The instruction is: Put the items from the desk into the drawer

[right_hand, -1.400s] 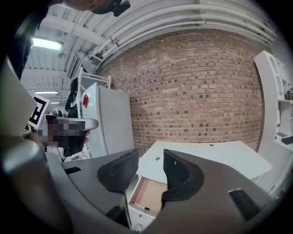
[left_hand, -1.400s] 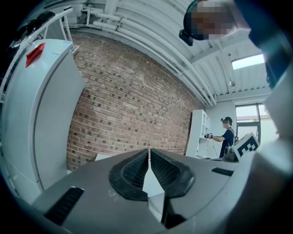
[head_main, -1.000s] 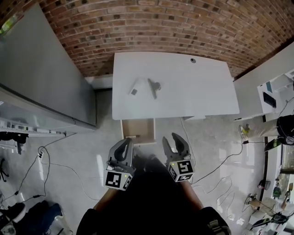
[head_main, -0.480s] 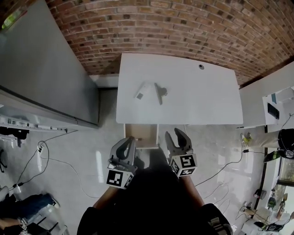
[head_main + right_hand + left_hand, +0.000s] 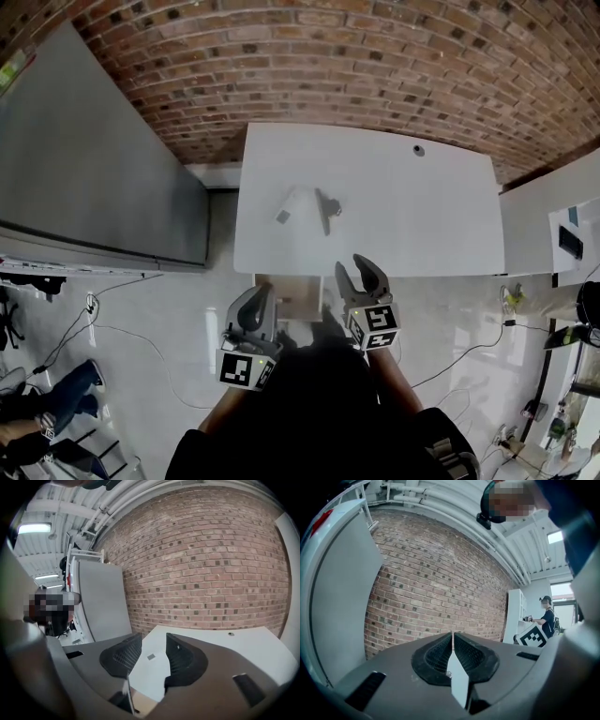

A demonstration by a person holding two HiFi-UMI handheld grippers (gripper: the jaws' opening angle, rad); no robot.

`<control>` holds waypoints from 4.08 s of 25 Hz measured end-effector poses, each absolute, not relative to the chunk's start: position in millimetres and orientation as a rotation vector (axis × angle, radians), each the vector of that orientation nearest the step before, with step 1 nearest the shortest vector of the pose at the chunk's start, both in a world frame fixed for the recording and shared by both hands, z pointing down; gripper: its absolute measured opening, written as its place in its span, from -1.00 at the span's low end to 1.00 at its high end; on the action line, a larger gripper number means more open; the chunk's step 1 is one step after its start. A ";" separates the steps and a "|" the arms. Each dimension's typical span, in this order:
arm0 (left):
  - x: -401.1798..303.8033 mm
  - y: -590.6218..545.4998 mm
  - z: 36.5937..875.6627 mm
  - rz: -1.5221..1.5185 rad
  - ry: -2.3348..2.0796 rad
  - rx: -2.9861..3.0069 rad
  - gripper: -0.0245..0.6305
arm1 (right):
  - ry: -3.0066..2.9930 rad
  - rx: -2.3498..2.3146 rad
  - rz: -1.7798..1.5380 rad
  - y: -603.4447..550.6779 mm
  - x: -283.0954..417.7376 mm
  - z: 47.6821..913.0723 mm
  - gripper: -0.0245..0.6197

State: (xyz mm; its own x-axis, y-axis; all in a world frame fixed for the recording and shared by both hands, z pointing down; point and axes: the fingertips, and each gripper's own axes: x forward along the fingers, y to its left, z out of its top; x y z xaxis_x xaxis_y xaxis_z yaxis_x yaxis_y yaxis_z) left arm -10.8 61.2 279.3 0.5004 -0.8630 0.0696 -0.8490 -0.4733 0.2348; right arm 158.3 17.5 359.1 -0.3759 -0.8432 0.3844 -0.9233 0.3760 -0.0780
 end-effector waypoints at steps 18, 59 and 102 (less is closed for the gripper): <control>33.1 -16.8 286.0 -0.064 -1.593 2.377 -0.88 | -2.281 1.378 0.641 -115.9 196.5 480.4 -0.47; 43.6 -24.7 299.9 0.062 -1.641 2.299 -0.88 | -1.995 1.245 1.084 -162.8 207.4 648.2 -0.82; -49.6 88.6 346.1 0.023 -1.373 2.438 -0.88 | -2.170 0.974 0.696 103.4 80.2 577.5 -0.85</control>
State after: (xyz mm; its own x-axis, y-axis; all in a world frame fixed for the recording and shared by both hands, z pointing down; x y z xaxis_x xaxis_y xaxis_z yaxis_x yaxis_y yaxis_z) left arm -49.6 88.6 346.1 0.5326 -0.8272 0.1790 -0.8327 -0.4743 0.2859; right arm 80.2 103.4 577.5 -0.5117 -0.4423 0.7366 -0.7882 0.5829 -0.1976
